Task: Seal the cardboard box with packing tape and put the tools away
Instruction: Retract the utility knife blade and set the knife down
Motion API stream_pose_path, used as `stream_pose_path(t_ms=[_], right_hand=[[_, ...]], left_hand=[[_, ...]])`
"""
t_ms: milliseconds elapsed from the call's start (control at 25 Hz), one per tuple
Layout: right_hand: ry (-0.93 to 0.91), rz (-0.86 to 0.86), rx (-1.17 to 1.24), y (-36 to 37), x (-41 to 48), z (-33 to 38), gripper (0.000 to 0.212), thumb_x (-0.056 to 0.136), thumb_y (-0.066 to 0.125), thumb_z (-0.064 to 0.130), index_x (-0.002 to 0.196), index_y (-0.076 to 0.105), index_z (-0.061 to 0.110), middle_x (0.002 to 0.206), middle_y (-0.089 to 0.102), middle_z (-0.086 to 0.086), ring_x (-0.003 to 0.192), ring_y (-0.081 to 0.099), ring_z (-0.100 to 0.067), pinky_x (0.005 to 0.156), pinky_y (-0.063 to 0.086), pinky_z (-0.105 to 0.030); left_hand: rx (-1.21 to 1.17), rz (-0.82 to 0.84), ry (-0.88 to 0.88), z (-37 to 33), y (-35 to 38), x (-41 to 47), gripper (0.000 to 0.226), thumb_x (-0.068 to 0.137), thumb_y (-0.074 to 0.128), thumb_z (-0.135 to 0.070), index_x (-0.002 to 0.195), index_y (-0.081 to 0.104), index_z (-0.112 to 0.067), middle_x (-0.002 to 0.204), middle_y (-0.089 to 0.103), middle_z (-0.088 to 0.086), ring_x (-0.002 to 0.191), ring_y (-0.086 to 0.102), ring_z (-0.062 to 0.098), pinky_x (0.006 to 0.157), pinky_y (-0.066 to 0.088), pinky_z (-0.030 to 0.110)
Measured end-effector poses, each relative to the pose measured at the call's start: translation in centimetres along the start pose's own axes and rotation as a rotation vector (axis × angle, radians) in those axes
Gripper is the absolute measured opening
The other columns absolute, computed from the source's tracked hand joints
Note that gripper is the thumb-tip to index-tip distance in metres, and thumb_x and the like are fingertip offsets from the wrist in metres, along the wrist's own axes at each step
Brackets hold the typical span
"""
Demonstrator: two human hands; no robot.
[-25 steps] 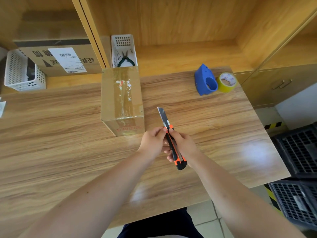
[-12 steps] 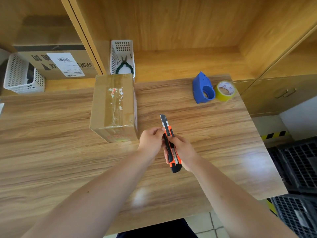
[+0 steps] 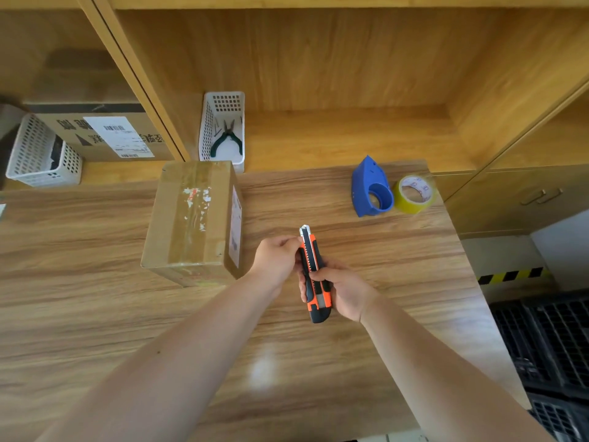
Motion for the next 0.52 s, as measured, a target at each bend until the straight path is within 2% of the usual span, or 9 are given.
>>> stream_pose_path(t_ms=[120,240,360,440,520], right_hand=[[-0.002,0.048,0.004,-1.3,0.5,1.5,0.031,0.078,0.050,-0.002,0.108,0.060,-0.001,0.081,0.057,-0.016,0.068,0.056,-0.029,0.067,0.050,-0.037],[0.001,0.066,-0.008,-2.2,0.8,2.8,0.030,0.080,0.052,-0.003,0.109,0.058,0.001,0.083,0.060,-0.012,0.072,0.057,-0.027,0.071,0.052,-0.034],[-0.022,-0.059,0.024,-3.2,1.3,3.8,0.032,0.083,0.060,-0.002,0.114,0.054,0.004,0.089,0.065,-0.011,0.077,0.063,-0.029,0.070,0.053,-0.034],[-0.069,-0.203,0.071,-4.1,1.8,3.8,0.031,0.086,0.064,-0.003,0.113,0.053,0.007,0.096,0.068,-0.017,0.082,0.069,-0.035,0.076,0.054,-0.042],[-0.134,-0.284,0.107,-5.0,2.1,3.8,0.024,0.087,0.064,-0.002,0.106,0.053,0.006,0.094,0.067,-0.024,0.082,0.069,-0.039,0.079,0.057,-0.047]], left_hand=[[-0.006,-0.002,0.012,-1.1,1.1,1.1,0.028,0.093,0.057,-0.014,0.070,0.072,-0.015,0.072,0.074,0.009,0.069,0.071,0.025,0.083,0.059,0.046],[-0.002,-0.013,-0.002,-2.0,2.0,2.5,0.023,0.092,0.059,-0.017,0.076,0.074,-0.011,0.087,0.075,0.023,0.079,0.070,0.042,0.082,0.059,0.048],[-0.114,0.007,-0.072,-3.0,2.7,4.0,0.017,0.093,0.060,-0.013,0.095,0.071,0.000,0.093,0.072,0.025,0.076,0.067,0.035,0.072,0.059,0.042],[-0.196,-0.028,-0.101,-3.6,3.3,5.0,0.012,0.093,0.061,-0.012,0.089,0.068,-0.003,0.093,0.072,0.019,0.080,0.069,0.032,0.078,0.059,0.042],[-0.252,-0.082,-0.117,-4.4,4.1,6.2,0.012,0.093,0.062,-0.013,0.082,0.065,-0.008,0.085,0.071,0.013,0.074,0.069,0.025,0.077,0.059,0.040]])
Point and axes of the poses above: each hand's wrist, its own x-axis towards the middle knuckle, its own y-axis out of the palm, z = x × y, the point moved 1 cm from there along x, towards the middle knuckle
